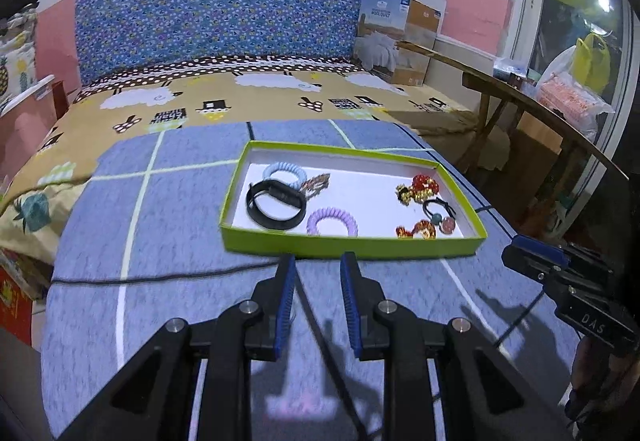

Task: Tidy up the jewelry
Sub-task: 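Withdraw both tools from the box toward the grey cord and gold ring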

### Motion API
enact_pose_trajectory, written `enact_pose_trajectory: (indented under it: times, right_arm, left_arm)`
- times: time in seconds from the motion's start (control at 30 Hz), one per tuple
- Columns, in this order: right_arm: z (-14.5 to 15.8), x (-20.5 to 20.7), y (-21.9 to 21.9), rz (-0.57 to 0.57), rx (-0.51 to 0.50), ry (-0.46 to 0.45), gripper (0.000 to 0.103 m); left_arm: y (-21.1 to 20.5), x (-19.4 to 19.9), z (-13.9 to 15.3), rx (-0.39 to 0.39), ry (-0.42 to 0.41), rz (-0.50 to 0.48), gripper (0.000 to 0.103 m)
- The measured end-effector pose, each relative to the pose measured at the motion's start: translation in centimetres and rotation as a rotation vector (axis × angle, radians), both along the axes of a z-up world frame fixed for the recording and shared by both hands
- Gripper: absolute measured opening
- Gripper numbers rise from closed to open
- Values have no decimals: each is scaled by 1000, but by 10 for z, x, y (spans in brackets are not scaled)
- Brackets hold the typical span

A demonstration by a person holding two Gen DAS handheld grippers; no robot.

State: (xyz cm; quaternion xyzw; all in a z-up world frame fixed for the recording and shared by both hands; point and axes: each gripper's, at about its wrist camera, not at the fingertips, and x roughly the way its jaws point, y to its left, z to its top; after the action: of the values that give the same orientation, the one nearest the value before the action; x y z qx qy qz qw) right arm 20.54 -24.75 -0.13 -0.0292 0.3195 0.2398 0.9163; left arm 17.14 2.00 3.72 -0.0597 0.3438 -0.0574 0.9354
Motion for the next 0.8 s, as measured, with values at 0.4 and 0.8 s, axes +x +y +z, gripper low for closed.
enact_pose_trajectory:
  times: [0.4,0.8]
  right_arm:
    - [-11,-32,9,57,12,14,27]
    - [-21,-43,19,88,28,51,27]
  left_arm:
    - [13,-42,-12,19,-6,18,24]
    - [24,-62,-27,42,18,26,29]
